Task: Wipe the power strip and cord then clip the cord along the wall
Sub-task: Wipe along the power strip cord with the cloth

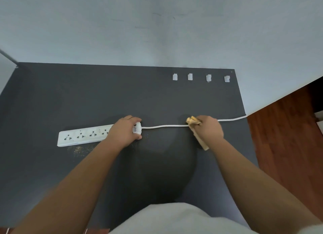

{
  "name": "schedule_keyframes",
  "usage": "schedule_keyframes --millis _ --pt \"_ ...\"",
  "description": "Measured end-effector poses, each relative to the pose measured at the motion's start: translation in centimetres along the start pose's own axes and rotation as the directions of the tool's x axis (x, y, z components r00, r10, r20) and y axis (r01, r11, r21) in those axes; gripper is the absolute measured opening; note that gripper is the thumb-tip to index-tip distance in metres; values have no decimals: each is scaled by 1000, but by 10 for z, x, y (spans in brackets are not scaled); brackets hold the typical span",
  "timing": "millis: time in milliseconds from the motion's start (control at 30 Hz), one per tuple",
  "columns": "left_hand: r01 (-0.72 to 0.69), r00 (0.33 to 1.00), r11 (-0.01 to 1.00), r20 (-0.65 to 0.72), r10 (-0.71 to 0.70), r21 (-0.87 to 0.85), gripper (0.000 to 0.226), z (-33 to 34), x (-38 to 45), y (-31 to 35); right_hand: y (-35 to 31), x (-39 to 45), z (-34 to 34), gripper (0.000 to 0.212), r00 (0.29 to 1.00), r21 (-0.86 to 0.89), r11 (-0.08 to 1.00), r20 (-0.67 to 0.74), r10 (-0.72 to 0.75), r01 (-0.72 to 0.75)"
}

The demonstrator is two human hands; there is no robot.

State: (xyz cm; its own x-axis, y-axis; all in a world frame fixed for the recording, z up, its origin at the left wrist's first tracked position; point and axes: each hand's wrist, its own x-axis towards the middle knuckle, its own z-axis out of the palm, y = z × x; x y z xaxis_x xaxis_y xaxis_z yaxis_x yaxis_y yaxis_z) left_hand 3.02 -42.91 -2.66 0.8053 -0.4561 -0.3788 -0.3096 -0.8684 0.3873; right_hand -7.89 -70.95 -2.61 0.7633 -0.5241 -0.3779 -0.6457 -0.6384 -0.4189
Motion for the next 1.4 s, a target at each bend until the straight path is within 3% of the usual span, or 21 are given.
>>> schedule_keyframes --millis 167,267,333,467,667,767,967,1200,1400 --pt "-16 1000 999 0 16 39 66 4 4 4 28 6 -9 33 995 72 993 -39 92 -89" --pt "-193 978 969 -45 202 156 62 16 7 30 22 7 -2 32 994 61 994 -51 95 -91" --pt "-311 949 932 2 316 185 57 30 15 60 20 6 1 30 993 55 994 -68 95 -91" --pt "-436 900 883 58 433 172 40 60 36 114 13 1 3 26 994 45 996 -82 75 -72" --pt "-414 906 894 -18 423 170 20 72 51 135 14 0 4 26 999 13 1000 -30 13 -13" --pt "-411 906 905 -57 419 109 18 76 51 131 40 4 -14 33 993 22 998 -102 57 -55" --pt "-384 920 921 -55 388 67 18 75 51 132 100 24 -43 18 968 71 988 -204 147 -135" --pt "-384 921 923 -51 385 33 18 75 53 130 122 26 -53 18 957 164 977 -235 171 -134" --pt "-374 926 927 -51 375 23 17 74 54 131 131 28 -63 15 954 371 920 -207 217 -129"
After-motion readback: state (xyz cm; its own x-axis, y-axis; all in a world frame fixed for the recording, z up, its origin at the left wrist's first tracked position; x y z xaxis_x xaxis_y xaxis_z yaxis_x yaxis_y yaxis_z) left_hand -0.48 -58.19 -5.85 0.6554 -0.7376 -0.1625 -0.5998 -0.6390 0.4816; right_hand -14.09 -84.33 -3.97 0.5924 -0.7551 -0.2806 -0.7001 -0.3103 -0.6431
